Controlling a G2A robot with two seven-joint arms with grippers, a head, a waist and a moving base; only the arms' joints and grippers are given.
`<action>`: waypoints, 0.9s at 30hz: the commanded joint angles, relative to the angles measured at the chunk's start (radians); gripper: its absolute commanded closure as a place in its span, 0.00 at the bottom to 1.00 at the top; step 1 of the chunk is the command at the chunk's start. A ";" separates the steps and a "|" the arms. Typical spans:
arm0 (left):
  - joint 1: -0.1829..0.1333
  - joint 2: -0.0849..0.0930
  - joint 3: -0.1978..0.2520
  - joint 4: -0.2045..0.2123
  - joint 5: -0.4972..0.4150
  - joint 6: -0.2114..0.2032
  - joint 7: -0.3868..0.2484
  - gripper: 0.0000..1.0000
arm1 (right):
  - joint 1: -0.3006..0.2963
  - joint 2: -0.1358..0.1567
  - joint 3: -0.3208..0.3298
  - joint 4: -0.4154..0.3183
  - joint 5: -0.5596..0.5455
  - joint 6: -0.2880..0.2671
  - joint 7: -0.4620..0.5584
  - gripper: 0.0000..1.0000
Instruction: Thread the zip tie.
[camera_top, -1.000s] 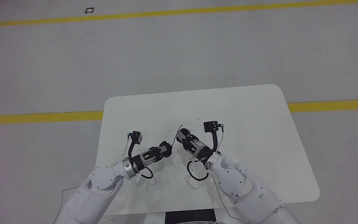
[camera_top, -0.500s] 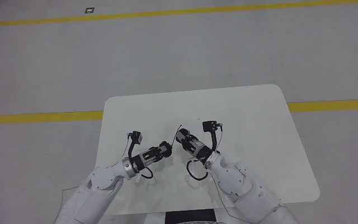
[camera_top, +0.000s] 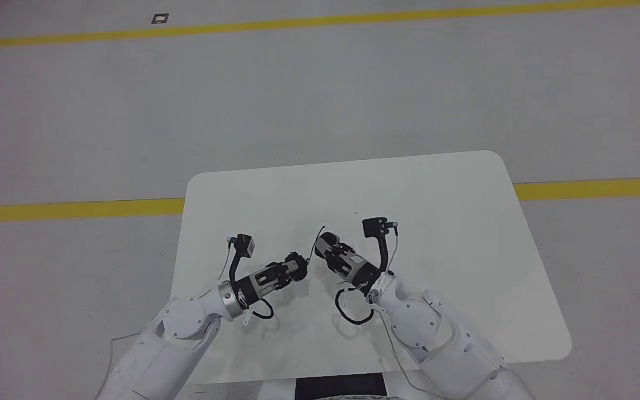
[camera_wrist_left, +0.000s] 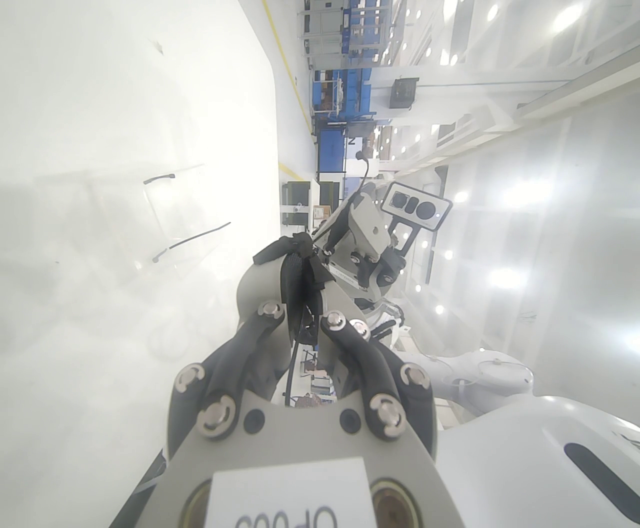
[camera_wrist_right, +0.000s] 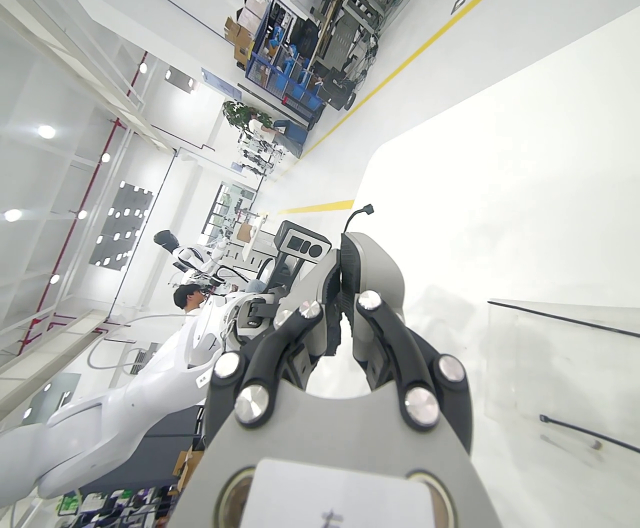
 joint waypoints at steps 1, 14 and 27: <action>0.000 0.000 0.000 0.000 0.000 0.000 0.000 1.00 | 0.000 -0.001 0.000 0.001 0.001 -0.003 -0.001 1.00; 0.000 0.000 0.000 0.000 0.000 0.000 0.000 1.00 | -0.025 0.003 0.032 -0.042 -0.013 0.005 -0.011 1.00; -0.014 0.008 -0.018 0.038 0.047 0.000 -0.085 1.00 | -0.043 0.009 0.053 -0.051 -0.050 -0.023 -0.032 1.00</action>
